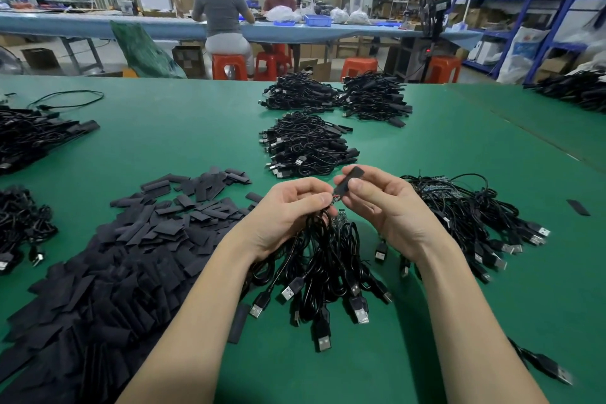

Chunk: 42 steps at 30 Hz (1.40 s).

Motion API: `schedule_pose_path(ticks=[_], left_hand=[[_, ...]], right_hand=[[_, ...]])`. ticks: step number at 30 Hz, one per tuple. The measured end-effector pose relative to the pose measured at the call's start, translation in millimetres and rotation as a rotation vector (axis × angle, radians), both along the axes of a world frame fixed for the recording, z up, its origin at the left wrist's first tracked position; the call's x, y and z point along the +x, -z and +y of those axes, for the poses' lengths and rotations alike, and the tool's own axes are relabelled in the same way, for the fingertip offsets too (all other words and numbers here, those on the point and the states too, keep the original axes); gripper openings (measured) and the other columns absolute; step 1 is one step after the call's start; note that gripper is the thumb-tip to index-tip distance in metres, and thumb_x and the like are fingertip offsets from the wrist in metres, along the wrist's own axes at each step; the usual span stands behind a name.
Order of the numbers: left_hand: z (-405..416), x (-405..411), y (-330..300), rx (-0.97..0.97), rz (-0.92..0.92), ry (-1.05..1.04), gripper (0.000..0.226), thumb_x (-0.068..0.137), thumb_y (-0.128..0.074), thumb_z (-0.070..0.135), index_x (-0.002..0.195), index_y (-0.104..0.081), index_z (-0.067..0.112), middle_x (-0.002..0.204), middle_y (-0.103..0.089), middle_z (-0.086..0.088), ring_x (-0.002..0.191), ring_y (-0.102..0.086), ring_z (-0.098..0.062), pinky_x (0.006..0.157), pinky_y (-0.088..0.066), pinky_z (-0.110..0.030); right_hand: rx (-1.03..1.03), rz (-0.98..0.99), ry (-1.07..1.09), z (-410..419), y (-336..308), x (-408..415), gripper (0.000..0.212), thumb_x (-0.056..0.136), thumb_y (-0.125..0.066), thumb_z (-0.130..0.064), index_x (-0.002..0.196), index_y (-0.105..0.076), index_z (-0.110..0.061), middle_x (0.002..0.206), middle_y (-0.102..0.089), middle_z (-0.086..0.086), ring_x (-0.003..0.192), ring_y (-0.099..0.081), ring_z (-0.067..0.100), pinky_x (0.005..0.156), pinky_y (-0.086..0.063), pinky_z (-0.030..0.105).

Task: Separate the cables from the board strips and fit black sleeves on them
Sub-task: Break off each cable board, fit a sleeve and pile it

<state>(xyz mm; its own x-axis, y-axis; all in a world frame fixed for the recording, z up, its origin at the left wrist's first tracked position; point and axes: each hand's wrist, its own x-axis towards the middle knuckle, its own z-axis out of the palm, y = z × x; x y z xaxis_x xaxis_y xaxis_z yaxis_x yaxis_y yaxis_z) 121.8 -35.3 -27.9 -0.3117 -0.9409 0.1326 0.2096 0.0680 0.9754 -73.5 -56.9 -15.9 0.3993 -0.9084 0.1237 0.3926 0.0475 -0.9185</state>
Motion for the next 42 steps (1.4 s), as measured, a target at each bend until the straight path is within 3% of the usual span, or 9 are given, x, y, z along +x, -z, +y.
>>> schedule_pose_path(ticks=[5,8,11,13,16,22,29,38,42], left_hand=[[-4.6,-2.8,-6.4,-0.012,-0.184,-0.09,0.018,0.097,-0.065,0.023,0.113,-0.058,0.016,0.095,-0.077,-0.009,0.072,-0.065,-0.015,0.072,-0.054,-0.027],[-5.6,-7.3,-8.6,-0.025,-0.262,-0.142,0.034,0.084,-0.078,0.039,0.107,-0.059,0.023,0.099,-0.076,-0.001,0.084,-0.067,-0.017,0.084,-0.054,-0.038],[-7.2,-12.3,-12.5,-0.168,-0.315,-0.253,0.017,0.085,-0.077,0.02,0.095,-0.064,0.023,0.087,-0.07,0.008,0.078,-0.068,-0.012,0.078,-0.051,-0.026],[-7.9,-15.2,-15.1,-0.269,-0.339,-0.337,0.012,0.089,-0.071,0.011,0.09,-0.068,0.023,0.085,-0.071,0.011,0.082,-0.07,-0.011,0.082,-0.053,-0.028],[-5.8,-15.8,-16.9,-0.382,-0.398,-0.409,0.01,0.087,-0.075,0.019,0.087,-0.071,0.028,0.091,-0.074,0.011,0.093,-0.069,-0.006,0.087,-0.051,-0.025],[-4.3,-12.7,-14.1,-0.395,-0.349,-0.4,0.008,0.084,-0.081,0.017,0.086,-0.076,0.023,0.084,-0.075,0.007,0.082,-0.069,-0.008,0.078,-0.055,-0.021],[-2.3,-12.8,-14.5,-0.414,-0.348,-0.394,0.006,0.085,-0.08,0.014,0.088,-0.077,0.018,0.083,-0.075,0.001,0.082,-0.071,-0.022,0.079,-0.058,-0.037],[-2.7,-11.8,-13.3,-0.418,-0.33,-0.411,0.008,0.085,-0.08,0.013,0.087,-0.076,0.02,0.082,-0.075,0.005,0.077,-0.07,-0.008,0.071,-0.055,-0.023],[-3.9,-7.9,-10.8,-0.426,-0.387,-0.415,0.008,0.086,-0.079,0.015,0.087,-0.076,0.023,0.082,-0.075,0.006,0.08,-0.071,-0.012,0.075,-0.06,-0.034]], right_hand=[[0.003,0.029,0.122,-1.0,-5.4,-0.4,0.022,0.074,-0.077,-0.011,0.096,-0.079,-0.01,0.098,-0.077,0.012,0.089,-0.073,0.018,0.08,-0.057,0.021],[0.055,-0.029,0.227,-4.3,-9.0,-0.3,0.017,0.072,-0.079,-0.011,0.088,-0.08,-0.008,0.092,-0.077,0.011,0.084,-0.072,0.015,0.076,-0.057,0.018],[0.107,-0.042,0.265,-7.4,-12.3,-0.8,0.011,0.075,-0.08,-0.011,0.085,-0.081,-0.007,0.09,-0.076,0.008,0.082,-0.071,0.012,0.076,-0.057,0.017],[0.149,-0.059,0.281,-8.5,-13.3,0.0,0.012,0.079,-0.08,-0.009,0.089,-0.079,-0.003,0.09,-0.076,0.008,0.081,-0.071,0.012,0.075,-0.058,0.017],[0.197,-0.13,0.298,-9.3,-13.4,2.8,0.02,0.078,-0.08,-0.008,0.096,-0.076,0.001,0.091,-0.076,0.009,0.079,-0.071,0.012,0.073,-0.059,0.017],[0.188,-0.117,0.294,-8.6,-10.7,4.7,0.024,0.082,-0.079,-0.009,0.103,-0.074,0.002,0.094,-0.076,0.009,0.082,-0.071,0.011,0.075,-0.058,0.017],[0.129,-0.064,0.25,-6.0,-9.9,9.4,0.015,0.074,-0.08,-0.015,0.087,-0.08,-0.006,0.092,-0.077,0.009,0.083,-0.072,0.011,0.074,-0.057,0.017],[0.117,-0.094,0.169,-6.2,-6.0,6.4,0.016,0.073,-0.082,-0.016,0.087,-0.083,-0.009,0.099,-0.077,0.011,0.092,-0.073,0.014,0.079,-0.057,0.018],[0.128,-0.093,0.116,-6.8,-4.3,4.7,0.015,0.073,-0.082,-0.012,0.088,-0.082,-0.01,0.099,-0.076,0.011,0.094,-0.073,0.017,0.081,-0.057,0.02]])
